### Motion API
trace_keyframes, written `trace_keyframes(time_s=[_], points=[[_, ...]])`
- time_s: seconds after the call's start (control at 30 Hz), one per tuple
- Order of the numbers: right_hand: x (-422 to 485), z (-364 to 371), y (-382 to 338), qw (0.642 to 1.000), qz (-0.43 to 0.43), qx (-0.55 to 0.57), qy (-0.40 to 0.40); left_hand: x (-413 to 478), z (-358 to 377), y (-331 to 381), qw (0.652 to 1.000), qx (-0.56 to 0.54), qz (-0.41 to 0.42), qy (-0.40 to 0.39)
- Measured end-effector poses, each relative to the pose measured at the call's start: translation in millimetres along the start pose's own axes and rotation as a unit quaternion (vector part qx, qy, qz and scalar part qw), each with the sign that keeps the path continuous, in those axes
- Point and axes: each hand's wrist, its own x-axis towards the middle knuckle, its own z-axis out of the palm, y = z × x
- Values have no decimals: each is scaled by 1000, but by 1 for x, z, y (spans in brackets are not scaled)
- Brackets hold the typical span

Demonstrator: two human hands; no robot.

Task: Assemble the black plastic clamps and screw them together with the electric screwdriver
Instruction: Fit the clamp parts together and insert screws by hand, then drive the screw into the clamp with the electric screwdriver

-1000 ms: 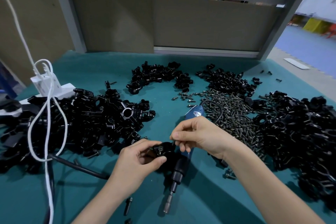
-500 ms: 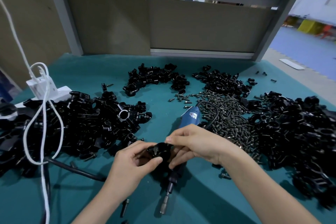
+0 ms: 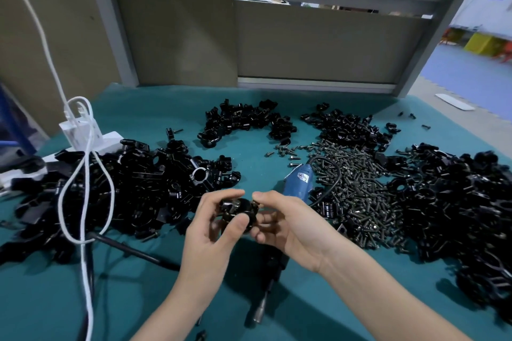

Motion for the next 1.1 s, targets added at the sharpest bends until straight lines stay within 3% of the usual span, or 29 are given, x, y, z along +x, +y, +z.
trace_keyframes(time_s=[0.2, 0.33, 0.4, 0.47, 0.53, 0.6, 0.63, 0.7, 0.87, 1.0, 1.1], points=[[-1, 5, 3, 999, -21, 39, -14, 13, 14, 2, 998, -60, 30, 1], [-2, -5, 8, 999, 17, 36, -15, 12, 11, -12, 1000, -23, 1, 2], [-3, -11, 6, 999, 27, -14, -17, 11, 11, -16, 999, -32, -17, -1], [-2, -24, -4, 991, -17, -122, 49, 13, 11, -18, 998, -49, -29, 3], [2, -46, -16, 935, -93, -284, 190, 16, 10, -18, 997, -61, -42, 7], [12, -64, -21, 846, -88, -437, 293, 17, 8, -19, 996, -69, -54, 8], [18, -68, -18, 822, -51, -479, 304, 17, 8, -19, 995, -76, -61, 10], [31, -68, -7, 818, 3, -491, 299, 17, 9, -20, 994, -84, -63, 16], [51, -71, 7, 822, 4, -455, 344, 18, 8, -24, 995, -70, -75, 13], [48, -70, -2, 941, -66, -129, 306, 17, 6, -29, 996, -42, -82, 18], [48, -62, -23, 956, -107, 103, 253, 19, 1, -31, 996, -21, -84, 24]])
